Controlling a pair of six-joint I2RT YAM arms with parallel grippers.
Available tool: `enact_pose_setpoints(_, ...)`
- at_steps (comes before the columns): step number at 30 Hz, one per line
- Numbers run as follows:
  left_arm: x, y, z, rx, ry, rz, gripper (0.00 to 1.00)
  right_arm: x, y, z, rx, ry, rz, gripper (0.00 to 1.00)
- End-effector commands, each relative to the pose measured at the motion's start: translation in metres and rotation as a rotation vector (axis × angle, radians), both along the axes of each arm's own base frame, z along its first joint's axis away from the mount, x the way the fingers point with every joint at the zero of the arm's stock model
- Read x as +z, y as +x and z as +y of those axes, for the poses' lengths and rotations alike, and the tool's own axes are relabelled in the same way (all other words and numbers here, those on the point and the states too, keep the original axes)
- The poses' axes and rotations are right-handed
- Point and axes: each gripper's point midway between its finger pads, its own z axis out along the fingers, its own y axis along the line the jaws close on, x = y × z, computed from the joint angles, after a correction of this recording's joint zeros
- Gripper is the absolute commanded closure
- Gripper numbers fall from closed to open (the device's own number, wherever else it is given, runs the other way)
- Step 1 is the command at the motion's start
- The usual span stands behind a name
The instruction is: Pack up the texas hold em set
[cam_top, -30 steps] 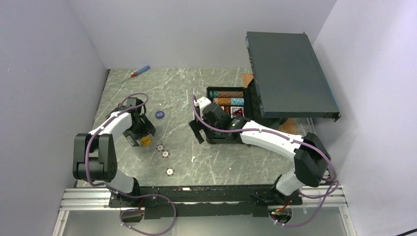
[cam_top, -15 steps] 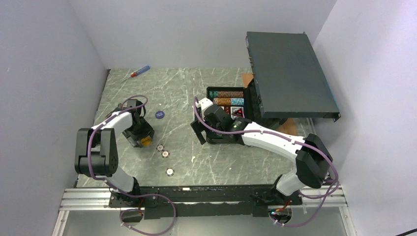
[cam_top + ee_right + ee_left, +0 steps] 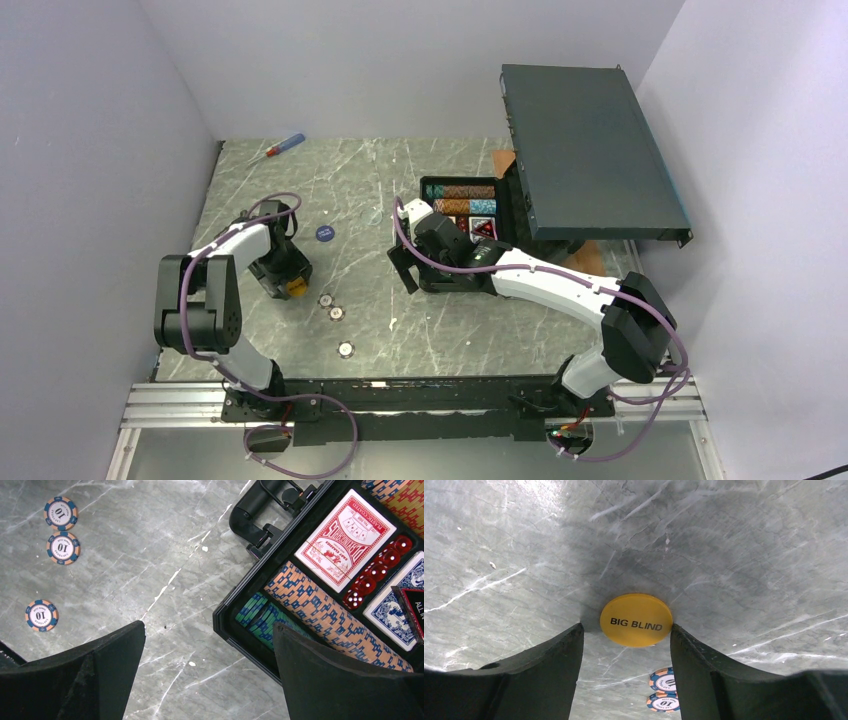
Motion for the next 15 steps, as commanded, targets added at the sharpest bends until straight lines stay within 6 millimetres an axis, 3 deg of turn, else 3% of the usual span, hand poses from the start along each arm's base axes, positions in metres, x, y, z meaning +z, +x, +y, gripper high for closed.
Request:
enact_pose_setpoints(1,-0.010,-0.001,0.007,0.006,0.030,0.038,0.33,0.019,0.008,0.005,-0.011,0.049,-0.055,0.01)
enact_pose_setpoints(11,-0.012,-0.002,0.005,-0.009,0.024,0.040,0.42,0.021,0.010,0.001,-0.030,0.044,-0.068,0.01)
enact_pose_setpoints(15,-0.010,0.000,0.006,-0.022,0.026,0.030,0.48,0.037,0.013,-0.004,-0.056,0.071,-0.111,0.00)
